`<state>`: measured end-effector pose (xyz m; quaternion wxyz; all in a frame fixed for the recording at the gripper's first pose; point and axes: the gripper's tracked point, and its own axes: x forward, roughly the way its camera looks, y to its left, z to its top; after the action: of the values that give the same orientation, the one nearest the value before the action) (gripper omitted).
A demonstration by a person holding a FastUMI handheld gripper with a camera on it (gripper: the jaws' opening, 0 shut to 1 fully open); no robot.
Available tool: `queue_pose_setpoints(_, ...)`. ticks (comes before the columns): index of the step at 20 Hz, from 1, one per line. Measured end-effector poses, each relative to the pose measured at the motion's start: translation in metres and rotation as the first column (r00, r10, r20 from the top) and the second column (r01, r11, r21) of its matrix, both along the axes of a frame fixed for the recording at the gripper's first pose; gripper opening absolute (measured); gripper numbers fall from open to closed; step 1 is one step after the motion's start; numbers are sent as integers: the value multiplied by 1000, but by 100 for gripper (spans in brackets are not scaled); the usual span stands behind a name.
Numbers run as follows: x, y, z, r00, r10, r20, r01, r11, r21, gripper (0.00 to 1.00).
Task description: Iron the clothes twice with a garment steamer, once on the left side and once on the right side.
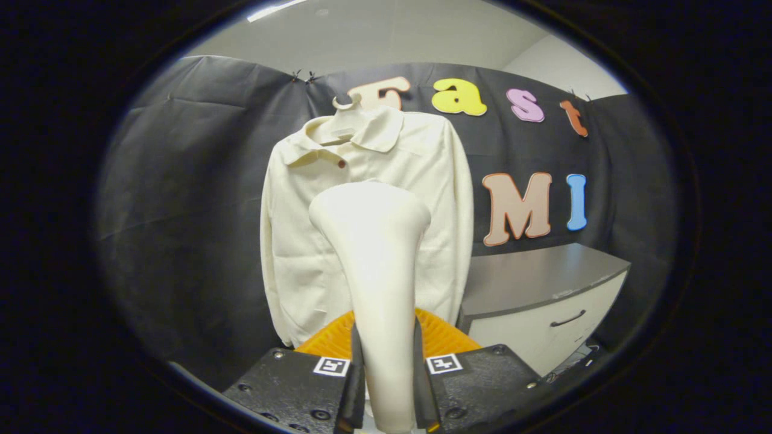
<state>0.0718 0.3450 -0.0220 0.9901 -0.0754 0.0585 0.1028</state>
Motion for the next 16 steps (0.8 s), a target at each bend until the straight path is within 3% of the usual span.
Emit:
queue_pose_setpoints(9, 52, 89, -1, 999, 18, -44, -15, 996, 84, 32)
queue_pose_setpoints(16, 85, 105, -15, 998, -17, -63, 23, 996, 82, 33)
